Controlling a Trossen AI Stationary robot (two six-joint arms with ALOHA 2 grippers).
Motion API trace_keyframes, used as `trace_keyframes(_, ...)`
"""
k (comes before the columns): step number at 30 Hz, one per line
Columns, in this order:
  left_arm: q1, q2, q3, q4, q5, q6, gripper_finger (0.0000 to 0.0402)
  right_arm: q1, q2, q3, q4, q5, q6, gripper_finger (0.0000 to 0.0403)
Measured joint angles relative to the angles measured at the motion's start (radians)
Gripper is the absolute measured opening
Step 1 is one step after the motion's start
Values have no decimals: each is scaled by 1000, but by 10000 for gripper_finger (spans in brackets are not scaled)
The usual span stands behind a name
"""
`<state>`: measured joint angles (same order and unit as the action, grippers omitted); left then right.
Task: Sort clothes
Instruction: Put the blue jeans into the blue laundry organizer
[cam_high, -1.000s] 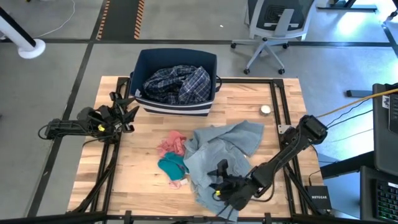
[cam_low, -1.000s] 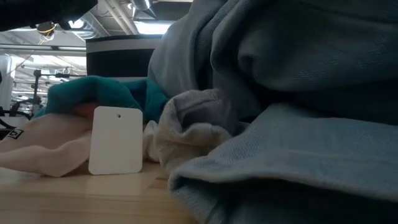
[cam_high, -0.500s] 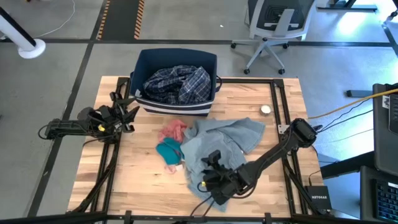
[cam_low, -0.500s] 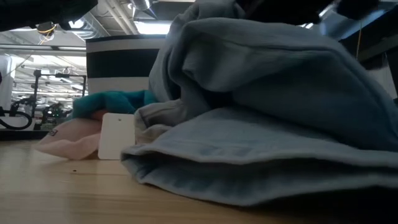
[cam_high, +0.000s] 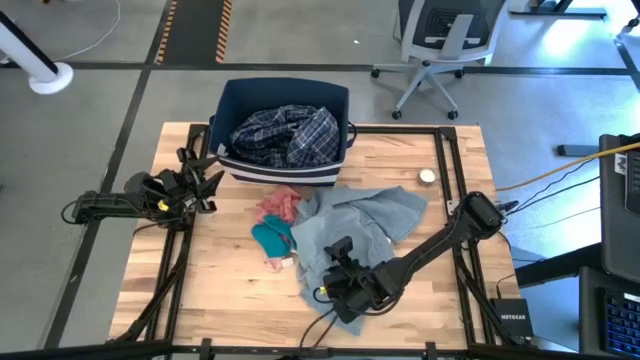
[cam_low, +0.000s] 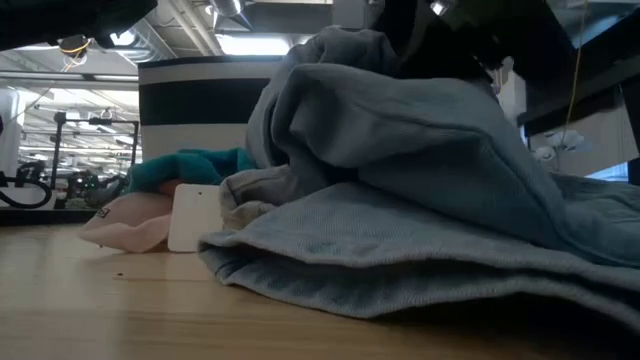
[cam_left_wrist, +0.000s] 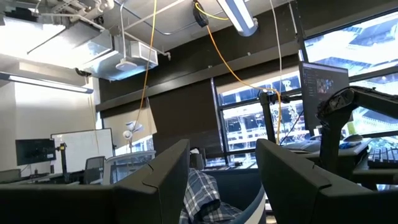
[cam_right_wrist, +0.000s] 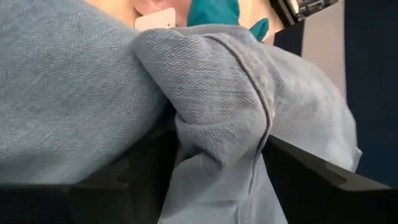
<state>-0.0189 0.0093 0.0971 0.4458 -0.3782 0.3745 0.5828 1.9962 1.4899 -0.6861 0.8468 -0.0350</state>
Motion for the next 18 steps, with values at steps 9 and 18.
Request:
trace_keyframes(9,0,1,0,0,0,0,180,-1,2,0,-37,100,2,116)
trace_keyframes(18,0,1,0,2,0,0,180,-1,1,95,-305,147,91,36)
